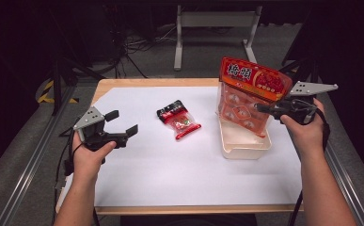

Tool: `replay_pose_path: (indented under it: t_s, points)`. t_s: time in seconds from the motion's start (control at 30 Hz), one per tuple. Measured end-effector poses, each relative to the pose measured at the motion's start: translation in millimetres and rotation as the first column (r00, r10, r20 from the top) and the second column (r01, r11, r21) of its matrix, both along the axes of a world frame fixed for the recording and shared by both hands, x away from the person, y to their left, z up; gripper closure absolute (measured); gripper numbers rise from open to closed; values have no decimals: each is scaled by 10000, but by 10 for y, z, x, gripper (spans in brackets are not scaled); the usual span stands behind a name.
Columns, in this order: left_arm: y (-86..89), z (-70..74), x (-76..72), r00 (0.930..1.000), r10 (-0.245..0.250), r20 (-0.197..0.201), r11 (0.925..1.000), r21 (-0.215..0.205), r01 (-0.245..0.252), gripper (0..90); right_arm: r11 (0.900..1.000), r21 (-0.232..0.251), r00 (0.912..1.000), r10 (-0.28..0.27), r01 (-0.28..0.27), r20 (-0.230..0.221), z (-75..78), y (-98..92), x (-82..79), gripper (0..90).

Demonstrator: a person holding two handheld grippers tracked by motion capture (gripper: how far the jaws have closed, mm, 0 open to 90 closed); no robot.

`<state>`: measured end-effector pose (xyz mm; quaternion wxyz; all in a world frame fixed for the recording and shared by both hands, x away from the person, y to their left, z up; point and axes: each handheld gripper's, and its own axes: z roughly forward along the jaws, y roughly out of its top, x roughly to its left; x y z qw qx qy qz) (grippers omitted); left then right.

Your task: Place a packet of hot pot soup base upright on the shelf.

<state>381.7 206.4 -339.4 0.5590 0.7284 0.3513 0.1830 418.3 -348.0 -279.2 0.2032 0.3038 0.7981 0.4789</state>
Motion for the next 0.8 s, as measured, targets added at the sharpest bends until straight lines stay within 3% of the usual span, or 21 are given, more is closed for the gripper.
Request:
replay_pose_path:
  t_s: [0.37, 0.47, 0.8]
  points:
    - [6, -16, 6, 9999, -88, -113, 9999, -128, 86, 75, 9996, -97, 9996, -264, 263, -141, -107, 8, -5, 710]
    - [8, -23, 11, 9998, -109, -136, 9999, -135, 107, 76, 9983, -348, 9985, -472, 461, -293, -152, 37, -2, 709]
    - [-3, -42, 22, 9996, -135, -241, 9998, -115, 132, 77, 9959, -385, 9931, -851, 822, -808, -265, -3, 29, 709]
